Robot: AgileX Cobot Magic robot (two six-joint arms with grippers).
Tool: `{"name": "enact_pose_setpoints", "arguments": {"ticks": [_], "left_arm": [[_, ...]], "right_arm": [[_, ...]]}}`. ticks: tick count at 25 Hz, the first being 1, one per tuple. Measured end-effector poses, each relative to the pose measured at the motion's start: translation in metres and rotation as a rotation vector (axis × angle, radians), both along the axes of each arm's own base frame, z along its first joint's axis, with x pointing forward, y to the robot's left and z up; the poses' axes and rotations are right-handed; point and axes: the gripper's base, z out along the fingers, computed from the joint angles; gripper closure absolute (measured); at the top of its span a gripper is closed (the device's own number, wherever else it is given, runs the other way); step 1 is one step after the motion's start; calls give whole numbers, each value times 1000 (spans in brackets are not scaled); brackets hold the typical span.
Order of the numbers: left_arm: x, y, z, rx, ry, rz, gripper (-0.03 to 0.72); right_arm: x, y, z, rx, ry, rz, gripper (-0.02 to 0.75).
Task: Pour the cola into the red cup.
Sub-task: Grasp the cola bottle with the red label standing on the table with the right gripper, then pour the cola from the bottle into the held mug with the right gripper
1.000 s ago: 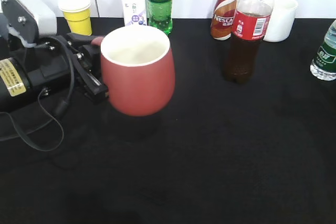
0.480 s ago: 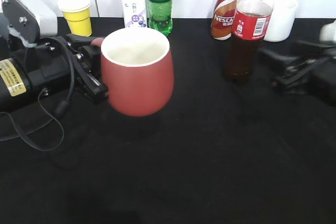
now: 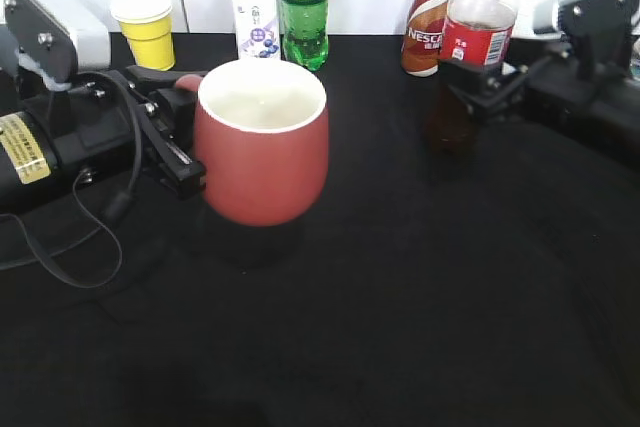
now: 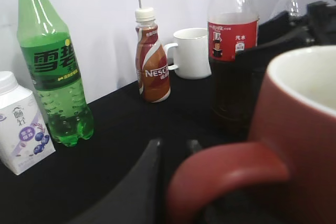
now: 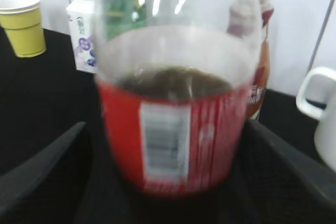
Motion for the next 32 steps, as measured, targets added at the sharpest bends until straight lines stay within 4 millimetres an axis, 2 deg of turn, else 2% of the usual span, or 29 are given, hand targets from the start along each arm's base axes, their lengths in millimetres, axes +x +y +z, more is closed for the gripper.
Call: {"name": "enact_pose_setpoints", "arguments": {"ticks": [4,9,11,18,26,28,32], "left_arm": [[0,0,0,0,0,0,594],[0,0,0,0,0,0,592],[0,0,0,0,0,0,592],[0,0,0,2,2,1,589],[-1,0,-1,11,0,-10,586],[-1,-1,-1,17,1,-12,582],[1,-7,5,-1,11,-72,580]], "right_arm": [[10,2,6,5,-30,0,76],[27,5,-3,13,-21,1,76],[28,6,-7,13,-12,3,92],[27,8,-7,21,-29,23,232],[24,10,-5,-1,-42,66,234],[8,15,13,-93,-79,168,234],[-29,11,79,-140,-267,208,234]]}}
